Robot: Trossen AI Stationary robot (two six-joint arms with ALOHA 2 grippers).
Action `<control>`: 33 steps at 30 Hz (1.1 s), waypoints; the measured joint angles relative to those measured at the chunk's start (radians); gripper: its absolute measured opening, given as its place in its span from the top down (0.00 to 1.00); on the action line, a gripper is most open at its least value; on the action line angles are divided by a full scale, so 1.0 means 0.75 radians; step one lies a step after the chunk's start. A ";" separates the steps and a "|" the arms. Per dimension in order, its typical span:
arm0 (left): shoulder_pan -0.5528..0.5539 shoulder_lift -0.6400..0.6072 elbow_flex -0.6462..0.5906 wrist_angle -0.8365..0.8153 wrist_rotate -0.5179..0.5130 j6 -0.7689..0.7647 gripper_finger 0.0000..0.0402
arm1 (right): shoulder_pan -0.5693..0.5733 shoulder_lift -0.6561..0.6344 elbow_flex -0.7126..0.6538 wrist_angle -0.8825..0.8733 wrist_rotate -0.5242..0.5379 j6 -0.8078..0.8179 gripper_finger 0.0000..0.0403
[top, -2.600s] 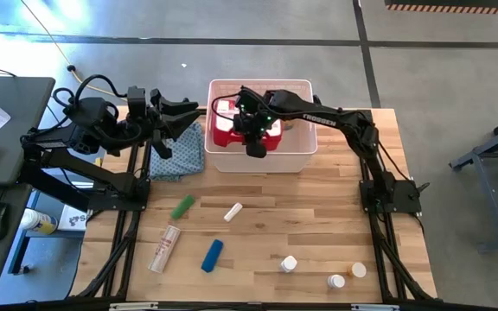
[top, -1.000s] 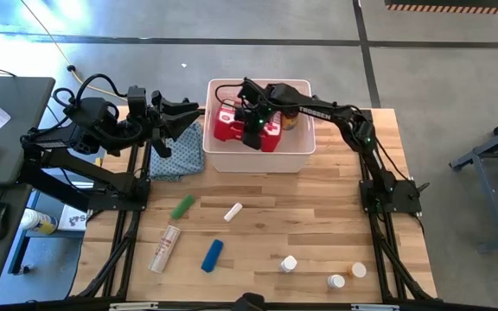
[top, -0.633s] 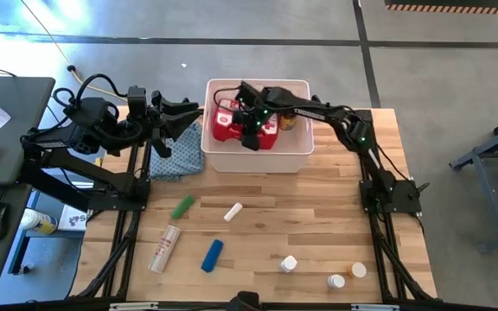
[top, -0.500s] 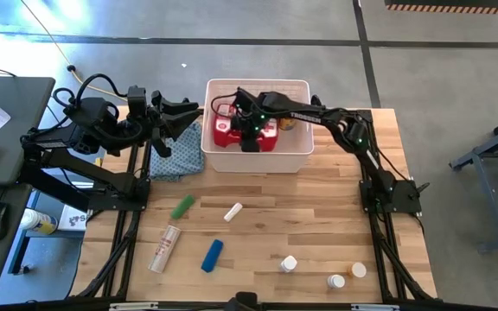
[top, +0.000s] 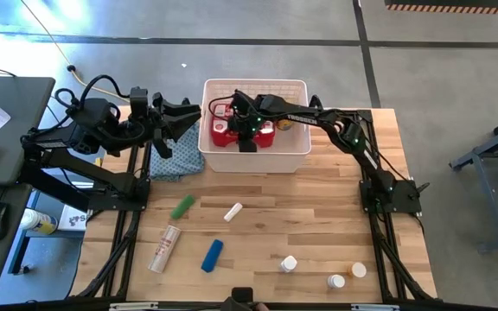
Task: Pick & place medical supplies in basket/bin
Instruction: Put the red first aid kit into the white bin, then put the green bandage into the white bin
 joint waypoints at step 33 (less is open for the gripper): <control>0.000 0.000 0.000 0.004 0.001 0.027 0.58 | -0.002 -0.222 0.010 0.038 0.092 0.256 0.50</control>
